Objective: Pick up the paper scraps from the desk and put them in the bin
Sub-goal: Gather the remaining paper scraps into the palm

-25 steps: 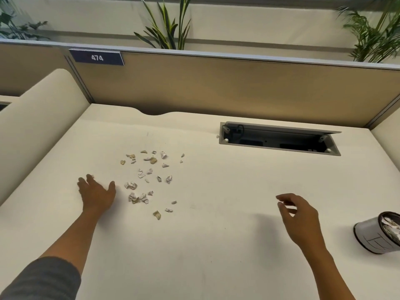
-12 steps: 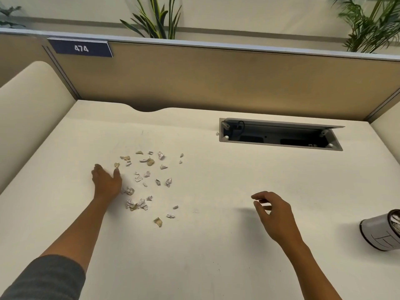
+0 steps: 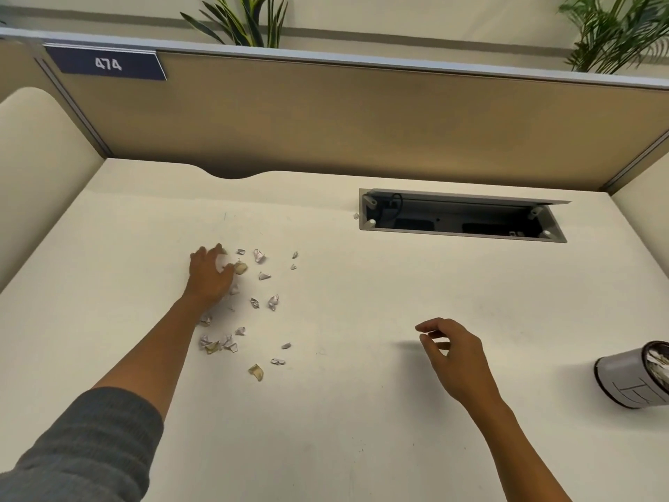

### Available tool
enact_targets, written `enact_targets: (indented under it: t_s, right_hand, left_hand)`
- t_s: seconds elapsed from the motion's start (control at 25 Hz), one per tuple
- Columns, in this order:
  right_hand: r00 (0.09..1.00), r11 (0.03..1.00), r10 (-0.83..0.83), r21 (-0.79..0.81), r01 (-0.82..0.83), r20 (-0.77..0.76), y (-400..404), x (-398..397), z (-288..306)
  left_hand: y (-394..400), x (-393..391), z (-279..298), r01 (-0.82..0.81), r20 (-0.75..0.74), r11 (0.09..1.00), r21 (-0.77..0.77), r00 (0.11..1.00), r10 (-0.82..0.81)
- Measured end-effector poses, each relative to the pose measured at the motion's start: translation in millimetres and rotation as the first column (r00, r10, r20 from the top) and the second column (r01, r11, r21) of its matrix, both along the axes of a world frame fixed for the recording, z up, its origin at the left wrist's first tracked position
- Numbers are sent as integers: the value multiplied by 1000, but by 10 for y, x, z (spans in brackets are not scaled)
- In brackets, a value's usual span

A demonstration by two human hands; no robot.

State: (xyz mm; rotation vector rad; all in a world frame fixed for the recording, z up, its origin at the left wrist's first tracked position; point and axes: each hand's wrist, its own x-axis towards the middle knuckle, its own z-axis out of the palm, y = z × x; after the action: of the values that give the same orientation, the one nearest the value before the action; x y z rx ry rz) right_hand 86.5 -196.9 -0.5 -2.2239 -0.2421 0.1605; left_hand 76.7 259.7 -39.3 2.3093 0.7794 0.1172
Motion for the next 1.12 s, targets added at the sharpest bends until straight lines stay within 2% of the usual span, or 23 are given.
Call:
enact_targets:
  t_s: [0.12, 0.28, 0.44, 0.56, 0.68, 0.76, 0.84, 0.96, 1.08, 1.12]
  right_hand:
    - [1000, 1000, 9, 11, -9, -20, 41, -5, 10]
    - [999, 999, 33, 15, -33, -23, 76, -26, 42]
    - [999, 998, 48, 44, -47, -22, 93, -78, 100]
    - [996, 994, 62, 92, -56, -61, 121, -152, 140]
    - [980, 986, 96, 148, -71, -175, 194, -220, 159]
    - [947, 974, 139, 211, -78, -291, 275, -283, 150]
    - [857, 933, 197, 360, -15, -476, 413, -363, 125]
    - [660, 816, 260, 526, 240, -705, 698, -470, 61]
    - [405, 612, 317, 511, 603, -858, 957, -514, 51]
    - [352, 546, 346, 492, 678, -870, 1015, -521, 48]
  left_hand:
    - [-108, -88, -30, 103, -60, 986, 127, 994, -96]
    - [-314, -219, 40, 119, -107, 933, 341, 990, -87]
    - [-528, -362, 121, 168, -171, 899, 405, 980, -106]
    - [-644, -425, 208, 143, -160, 929, 341, 983, -92]
    - [-770, -507, 317, 47, -88, 990, 134, 995, -36]
    - [-945, -597, 403, -37, -77, 999, -16, 996, 35]
    - [-1198, -678, 504, -100, -75, 977, -188, 993, 88]
    - [-1659, -754, 649, -31, -70, 950, -312, 997, 9]
    - [-2137, -827, 757, 60, 7, 937, -344, 998, -61]
    - [-2280, -850, 781, 87, 17, 939, -334, 996, -87]
